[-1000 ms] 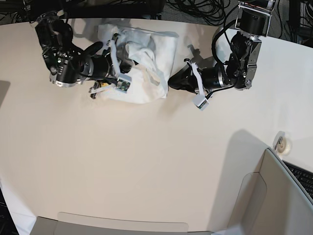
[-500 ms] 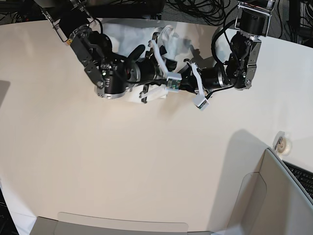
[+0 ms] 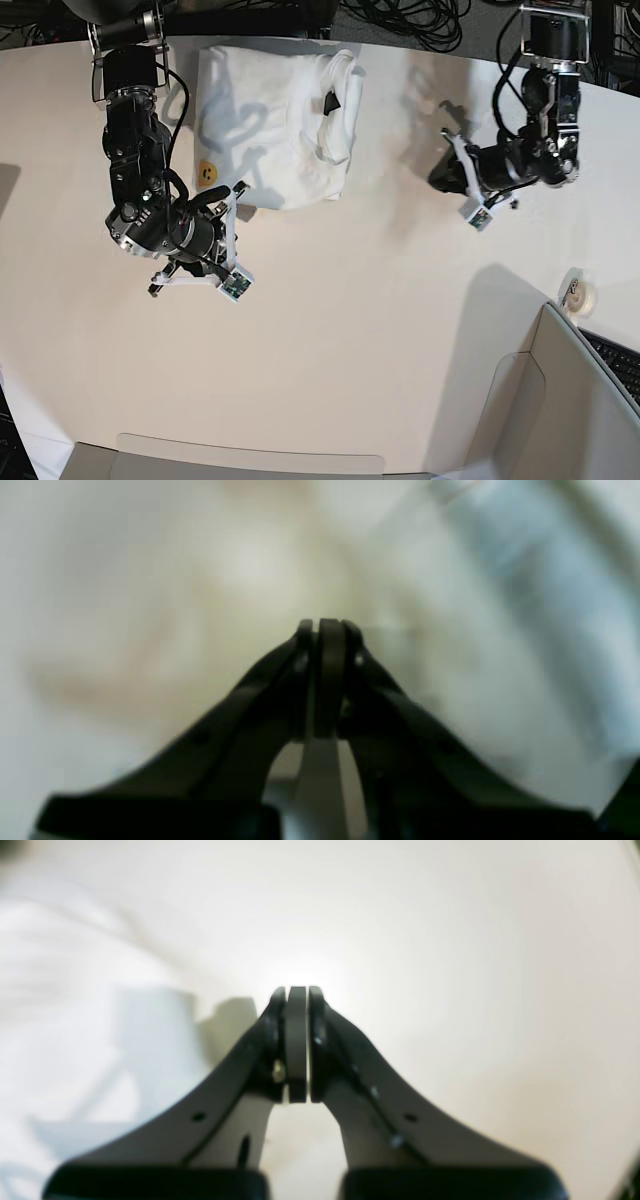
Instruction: Layout the t-shirt on the table in an organized manner, then fold the t-shirt properly
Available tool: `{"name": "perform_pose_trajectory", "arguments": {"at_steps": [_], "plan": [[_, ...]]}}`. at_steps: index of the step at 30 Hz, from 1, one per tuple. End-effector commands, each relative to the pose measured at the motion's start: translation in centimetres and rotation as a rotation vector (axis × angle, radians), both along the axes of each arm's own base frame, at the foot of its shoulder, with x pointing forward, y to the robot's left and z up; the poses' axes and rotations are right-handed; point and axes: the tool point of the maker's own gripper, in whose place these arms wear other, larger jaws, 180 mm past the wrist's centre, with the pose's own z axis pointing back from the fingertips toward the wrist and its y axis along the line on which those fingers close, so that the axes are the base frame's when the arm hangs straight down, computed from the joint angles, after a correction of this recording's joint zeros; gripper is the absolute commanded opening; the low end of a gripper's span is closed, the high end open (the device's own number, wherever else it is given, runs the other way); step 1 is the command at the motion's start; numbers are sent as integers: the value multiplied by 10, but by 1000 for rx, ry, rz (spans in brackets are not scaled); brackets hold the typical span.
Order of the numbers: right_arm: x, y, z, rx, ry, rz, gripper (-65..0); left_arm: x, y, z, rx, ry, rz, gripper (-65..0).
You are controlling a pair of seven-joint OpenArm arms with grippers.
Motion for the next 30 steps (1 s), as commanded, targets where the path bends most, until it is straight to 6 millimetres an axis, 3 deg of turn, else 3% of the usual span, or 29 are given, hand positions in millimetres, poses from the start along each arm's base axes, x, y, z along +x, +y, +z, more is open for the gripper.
{"name": "perform_pose_trajectory", "arguments": {"at_steps": [1,5,11,16,20,22,24,30], "plan": [[12,-3,13,-10,-57,1,-650,-19,14,-8,93,49,-29,-627],[20,-12,-12,-30,-7,-31,-650,-47,18,14,166,11,-108,-627],[23,-11,-56,-24,93,-55,-650,-84,-28,59,169,-97,-275,-627],[21,-3,-69,3,123,-48,-650,-81,-49,79,67,-145,-285,-627],[16,-4,-81,3,163,-55,-650,-69,-78,110,-129,-190,-299,-627],[16,-1,-83,18,157,-48,-650,-74,-98,119,-226,-182,-336,-627],[16,0,-82,24,152,-46,-650,-79,-117,125,-290,-171,-389,-627],[14,1,-84,25,156,-46,-650,-107,-162,111,-349,-63,-527,-627]]}}
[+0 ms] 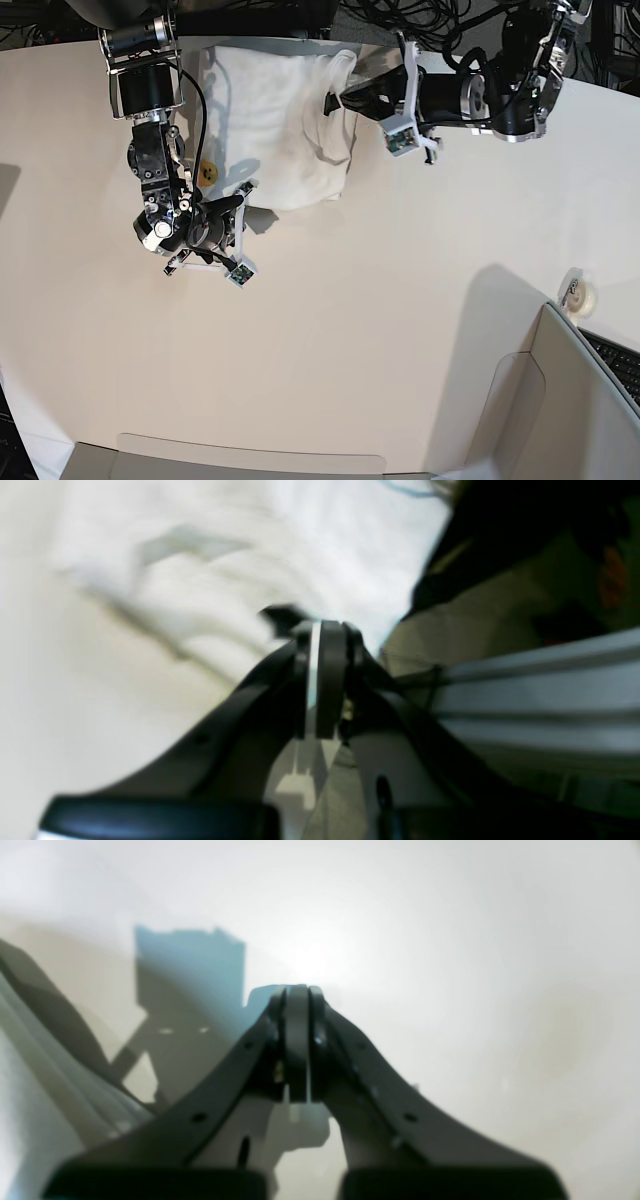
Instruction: Layout the t-shirt on the table in an organized manner, then fold the t-shirt properly
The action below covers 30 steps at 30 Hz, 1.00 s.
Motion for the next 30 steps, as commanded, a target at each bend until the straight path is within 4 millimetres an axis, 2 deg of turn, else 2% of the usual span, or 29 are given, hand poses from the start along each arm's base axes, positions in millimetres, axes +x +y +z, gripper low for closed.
{"name": "perform_pose_trajectory", "arguments": {"at_steps": [1,4,11,15,19,22,27,30], "plan": [[4,3,6,6,-15,13,-650,-3,-7,4,-26,5,-18,-627],[4,3,6,6,-14,13,-650,-10,-14,-8,-9,53,-42,-627],[-4,3,-1,6,4,15,-650,-20,-5,-51,161,108,-103,-627],[-13,3,-9,4,26,15,-650,-20,9,-78,276,112,-101,-627],[-24,2,-18,2,53,15,-650,2,27,-90,390,51,-78,-627],[-35,-1,-22,-4,61,17,-650,19,37,-92,456,5,-49,-627],[-54,-18,-18,-43,36,25,-650,55,48,-87,532,-73,16,-627],[-69,-31,-18,-92,55,23,-650,76,44,-87,542,-92,44,-627]]}}
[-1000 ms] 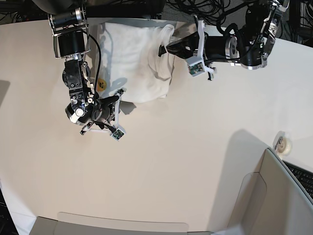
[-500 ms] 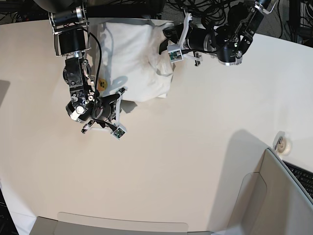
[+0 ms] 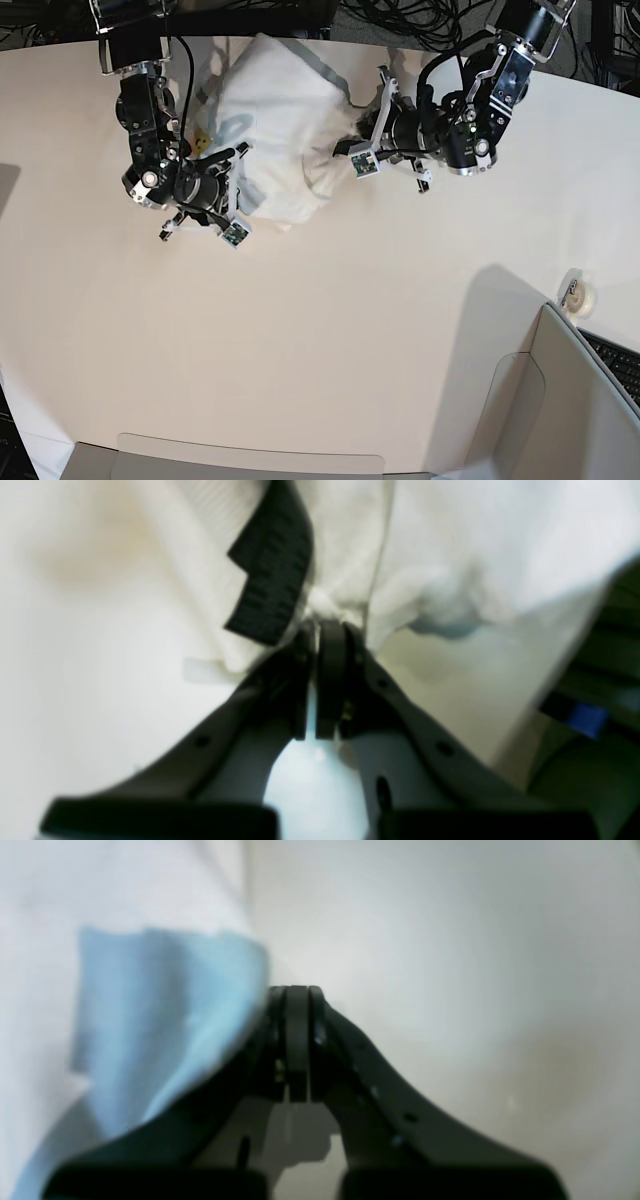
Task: Layout the t-shirt on the table in an organized manner, then fold the t-shirt properly
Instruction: 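Grasp the bundle edge with the left gripper and tuck it under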
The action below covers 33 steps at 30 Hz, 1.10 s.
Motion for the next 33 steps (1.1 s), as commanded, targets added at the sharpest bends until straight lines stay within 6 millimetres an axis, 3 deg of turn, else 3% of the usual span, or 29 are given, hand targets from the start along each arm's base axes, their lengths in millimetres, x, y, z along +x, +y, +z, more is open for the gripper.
{"name": "perform_pose_trajectory", "arguments": {"at_steps": [1,7,9,18,22,25,27,33], "plan": [[-16,-22,-11,-117,65,-3,-650,12,7,-1,46,-25,18,-627],[-41,-30,-3,-150,46,19,-650,36,-13,-10,-7,-18,55,-627],[-45,-42,0,-164,42,-6,-650,43,-17,-12,-23,-10,68,-627],[-32,-117,22,-175,-14,-258,-650,67,-17,-3,-41,-48,85,-627],[-24,-133,37,-175,-60,-317,-650,76,-18,4,-45,-69,86,-627],[-21,-133,48,-163,-97,-337,-650,79,-32,10,-80,-83,76,-627],[-18,-136,63,-159,-147,-361,-650,82,-42,23,-110,-116,61,-625],[-9,-133,107,-131,-294,-401,-650,107,-45,106,-238,-335,147,-622]]}}
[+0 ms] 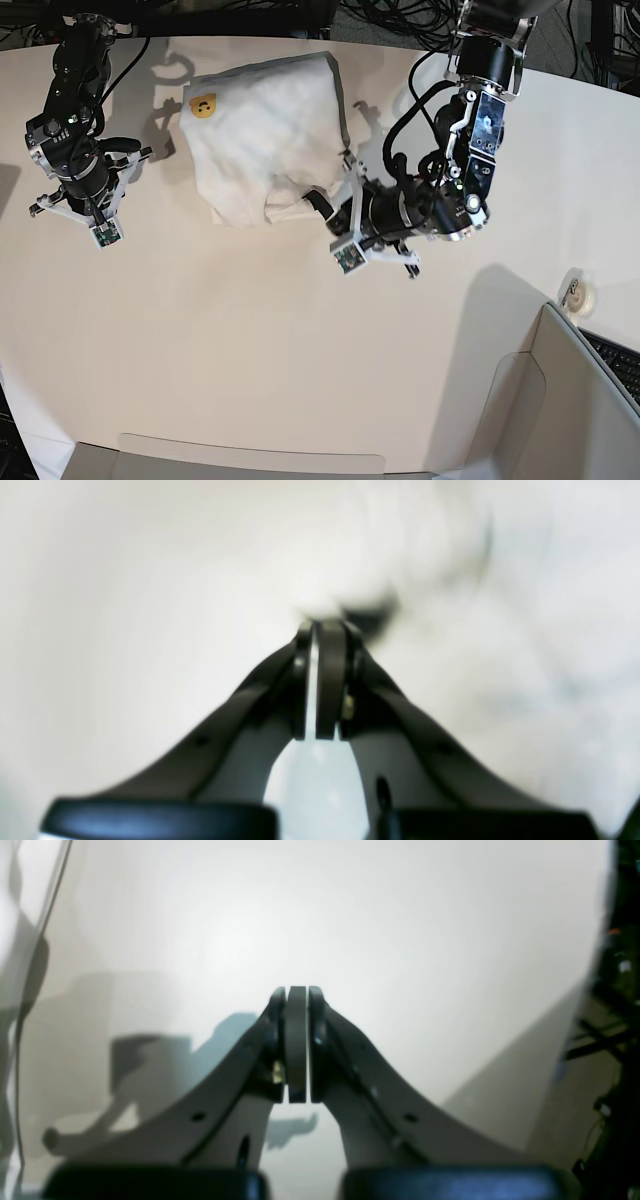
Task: Layout the t-shirt on the table in an organized manner, then fold the t-shirt properly
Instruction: 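Grasp the bundle edge with the left gripper and tuck it under, then grasp the folded bundle with the right gripper and drag it sideways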
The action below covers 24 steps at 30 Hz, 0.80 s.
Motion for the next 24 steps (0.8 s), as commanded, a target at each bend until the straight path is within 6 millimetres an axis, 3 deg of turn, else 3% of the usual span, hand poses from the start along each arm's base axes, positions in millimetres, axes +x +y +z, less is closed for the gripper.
{"name": "perform_pose_trajectory", "arguments": {"at_steps": [1,5,8,13,17,20,24], "plan": [[8,9,12,17,-50,22,-650,5,1,21,-28,-59,6,-622],[11,35,10,107,-71,30,-650,11,25,58,-93,-171,118,-622],[16,80,10,242,-88,102,-650,14,53,68,-102,-205,209,-622],[17,157,16,381,-90,267,-650,4,97,47,-58,-154,319,-622],[3,198,9,450,-51,338,-650,-10,115,29,2,-114,327,-622],[-17,218,-6,473,13,378,-650,-21,124,17,36,-80,327,-622],[-41,223,-25,500,87,354,-650,-29,137,9,45,-53,367,-622]]}}
